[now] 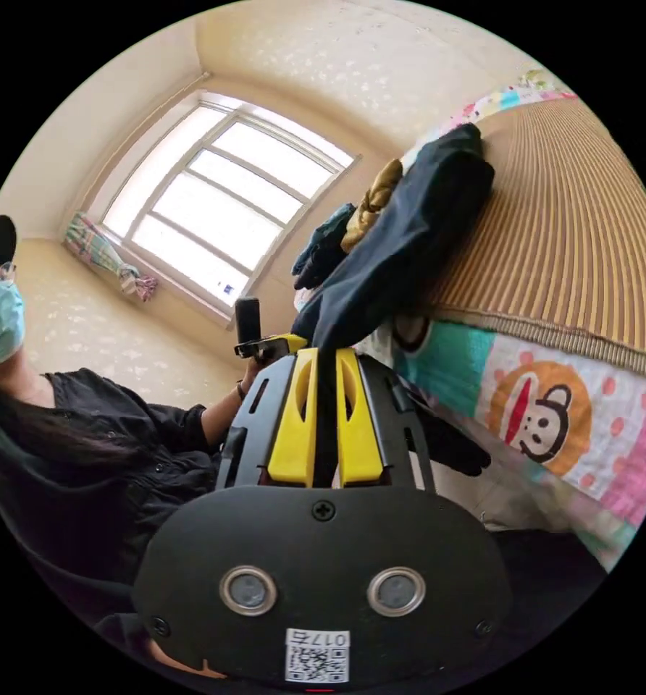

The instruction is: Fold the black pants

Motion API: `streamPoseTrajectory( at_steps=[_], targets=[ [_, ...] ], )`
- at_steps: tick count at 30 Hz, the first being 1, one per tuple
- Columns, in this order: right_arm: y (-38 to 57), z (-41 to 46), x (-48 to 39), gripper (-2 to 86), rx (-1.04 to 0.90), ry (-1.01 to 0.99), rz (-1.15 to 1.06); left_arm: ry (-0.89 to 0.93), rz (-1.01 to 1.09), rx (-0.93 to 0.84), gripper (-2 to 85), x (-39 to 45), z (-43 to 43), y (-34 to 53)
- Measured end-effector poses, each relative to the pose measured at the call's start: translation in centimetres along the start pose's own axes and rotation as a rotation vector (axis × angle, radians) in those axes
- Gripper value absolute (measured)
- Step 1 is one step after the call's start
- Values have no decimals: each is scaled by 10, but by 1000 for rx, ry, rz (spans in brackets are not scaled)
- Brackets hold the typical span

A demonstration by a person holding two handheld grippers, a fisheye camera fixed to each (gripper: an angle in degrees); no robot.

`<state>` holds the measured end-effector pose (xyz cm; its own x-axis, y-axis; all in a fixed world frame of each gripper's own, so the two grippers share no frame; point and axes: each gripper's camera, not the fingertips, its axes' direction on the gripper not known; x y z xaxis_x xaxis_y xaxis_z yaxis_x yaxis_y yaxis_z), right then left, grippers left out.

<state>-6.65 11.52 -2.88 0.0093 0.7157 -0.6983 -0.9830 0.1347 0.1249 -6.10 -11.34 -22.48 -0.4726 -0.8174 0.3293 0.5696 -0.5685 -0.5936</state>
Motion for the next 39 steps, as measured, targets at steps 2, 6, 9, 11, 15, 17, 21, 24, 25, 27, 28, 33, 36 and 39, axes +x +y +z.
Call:
streamPoseTrajectory(
  at_steps=[2,6,9,11,15,17,21,24,25,27,28,33,36,39],
  targets=[
    [-12,-31,-55,30,68,-120,-154,130,145,136,51,52,-32,-14],
    [-64,-81,-194,25,170,-184,-590,149,513,316,49,182,-89,-81],
    [-112,-106,-258,26,277,-208,-685,146,558,426,49,237,-114,-139],
    [-140,-116,-279,26,338,-196,-712,116,555,478,49,255,-117,-172],
    [-221,-128,-268,21,328,19,-613,-23,297,389,49,227,-96,-260],
    [-258,-125,-237,20,309,128,-533,-87,229,345,49,194,-77,-298],
    [-339,-120,-141,15,293,167,-303,-80,72,252,49,105,-32,-374],
    [-346,-120,-101,14,316,155,-245,-49,75,176,50,67,-4,-381],
    [-342,-117,-98,13,310,164,-247,-55,86,161,50,63,2,-376],
    [-303,-96,-89,14,204,298,-268,-131,131,38,51,52,34,-332],
    [-287,-89,-87,15,176,328,-283,-143,151,16,51,51,41,-315],
    [-84,-39,-29,21,5,314,-146,-97,72,-204,61,41,107,-121],
    [0,-29,17,27,13,180,162,-164,-89,-281,82,39,118,-49],
    [18,-59,25,35,234,25,234,-110,-222,-134,104,28,84,-46]
  ],
)
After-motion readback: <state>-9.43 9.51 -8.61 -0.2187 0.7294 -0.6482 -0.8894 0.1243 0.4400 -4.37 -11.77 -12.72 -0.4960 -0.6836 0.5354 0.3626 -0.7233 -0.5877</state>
